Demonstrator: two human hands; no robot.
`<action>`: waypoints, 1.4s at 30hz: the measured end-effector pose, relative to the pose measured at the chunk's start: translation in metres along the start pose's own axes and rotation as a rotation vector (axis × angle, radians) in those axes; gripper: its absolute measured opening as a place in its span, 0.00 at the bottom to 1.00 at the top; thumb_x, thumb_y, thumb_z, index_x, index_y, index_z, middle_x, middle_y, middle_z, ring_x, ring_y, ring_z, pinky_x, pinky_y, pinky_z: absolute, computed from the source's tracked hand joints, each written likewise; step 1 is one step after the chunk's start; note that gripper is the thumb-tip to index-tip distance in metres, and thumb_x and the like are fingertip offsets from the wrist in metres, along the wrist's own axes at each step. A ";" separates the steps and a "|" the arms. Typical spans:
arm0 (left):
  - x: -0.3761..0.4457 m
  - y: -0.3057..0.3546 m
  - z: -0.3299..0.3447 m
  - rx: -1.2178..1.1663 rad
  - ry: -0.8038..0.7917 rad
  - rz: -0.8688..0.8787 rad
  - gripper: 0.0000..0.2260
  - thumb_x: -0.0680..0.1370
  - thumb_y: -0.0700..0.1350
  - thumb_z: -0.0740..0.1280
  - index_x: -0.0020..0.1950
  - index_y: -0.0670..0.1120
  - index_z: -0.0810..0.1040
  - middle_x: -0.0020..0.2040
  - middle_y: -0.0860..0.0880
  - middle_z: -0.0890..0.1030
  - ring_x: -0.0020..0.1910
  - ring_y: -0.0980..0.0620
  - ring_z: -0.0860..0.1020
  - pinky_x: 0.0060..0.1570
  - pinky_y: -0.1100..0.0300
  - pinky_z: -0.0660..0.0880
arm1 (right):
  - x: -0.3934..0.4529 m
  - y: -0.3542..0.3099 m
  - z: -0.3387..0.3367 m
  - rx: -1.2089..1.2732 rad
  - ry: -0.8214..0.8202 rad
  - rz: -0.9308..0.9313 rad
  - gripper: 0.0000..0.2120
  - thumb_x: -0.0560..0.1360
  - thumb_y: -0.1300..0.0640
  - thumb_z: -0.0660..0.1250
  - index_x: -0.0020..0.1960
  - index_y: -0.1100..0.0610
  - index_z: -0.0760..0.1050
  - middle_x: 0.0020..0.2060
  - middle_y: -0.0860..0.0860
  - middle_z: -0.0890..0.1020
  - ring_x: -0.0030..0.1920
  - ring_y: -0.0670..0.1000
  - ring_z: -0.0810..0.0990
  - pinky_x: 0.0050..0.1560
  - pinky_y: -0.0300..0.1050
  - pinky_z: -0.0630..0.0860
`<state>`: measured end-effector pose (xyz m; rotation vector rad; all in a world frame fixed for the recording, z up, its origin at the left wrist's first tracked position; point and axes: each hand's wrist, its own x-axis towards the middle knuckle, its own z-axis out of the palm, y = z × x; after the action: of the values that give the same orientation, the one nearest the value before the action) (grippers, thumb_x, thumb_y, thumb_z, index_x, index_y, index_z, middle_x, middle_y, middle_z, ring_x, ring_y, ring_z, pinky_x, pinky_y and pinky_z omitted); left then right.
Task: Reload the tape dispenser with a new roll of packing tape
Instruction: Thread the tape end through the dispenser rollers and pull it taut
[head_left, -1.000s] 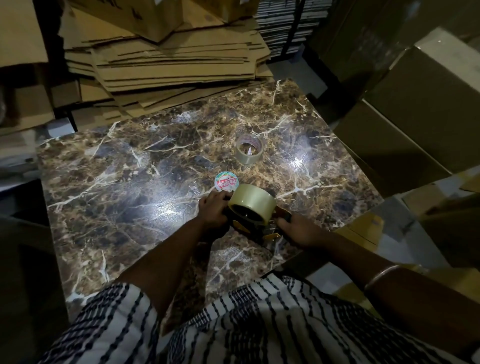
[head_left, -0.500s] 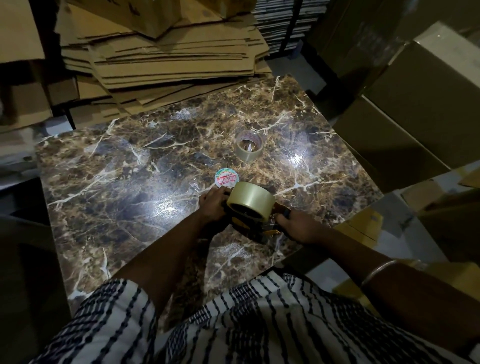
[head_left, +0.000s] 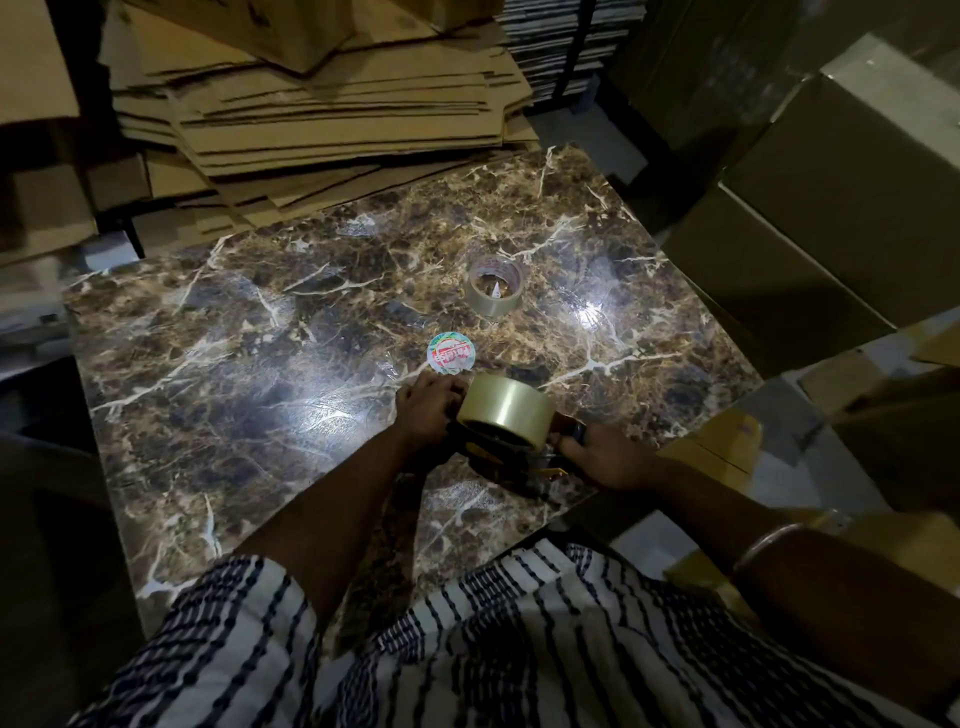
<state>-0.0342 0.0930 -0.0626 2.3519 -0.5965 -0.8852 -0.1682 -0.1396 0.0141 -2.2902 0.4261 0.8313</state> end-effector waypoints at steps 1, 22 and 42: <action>-0.004 0.002 0.000 -0.011 0.035 -0.001 0.27 0.60 0.51 0.67 0.59 0.49 0.81 0.57 0.51 0.76 0.67 0.46 0.68 0.64 0.48 0.64 | 0.002 0.004 0.001 -0.015 -0.011 -0.008 0.37 0.72 0.30 0.53 0.54 0.61 0.80 0.40 0.61 0.83 0.41 0.60 0.83 0.48 0.60 0.79; -0.005 0.009 -0.019 -0.218 0.005 -0.006 0.12 0.70 0.31 0.70 0.53 0.37 0.84 0.55 0.42 0.85 0.57 0.48 0.81 0.54 0.57 0.78 | 0.009 -0.005 -0.004 -0.006 0.041 -0.046 0.39 0.72 0.29 0.51 0.58 0.61 0.78 0.40 0.63 0.83 0.41 0.62 0.83 0.44 0.60 0.79; 0.002 0.006 -0.007 -0.088 0.002 0.006 0.17 0.71 0.51 0.69 0.56 0.46 0.84 0.61 0.42 0.80 0.67 0.39 0.73 0.68 0.45 0.65 | 0.012 -0.005 0.000 -0.041 0.088 -0.036 0.22 0.83 0.44 0.55 0.58 0.60 0.78 0.40 0.58 0.81 0.41 0.55 0.81 0.43 0.47 0.74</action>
<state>-0.0290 0.0898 -0.0549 2.2705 -0.5519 -0.8882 -0.1566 -0.1371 0.0088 -2.3720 0.4095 0.7293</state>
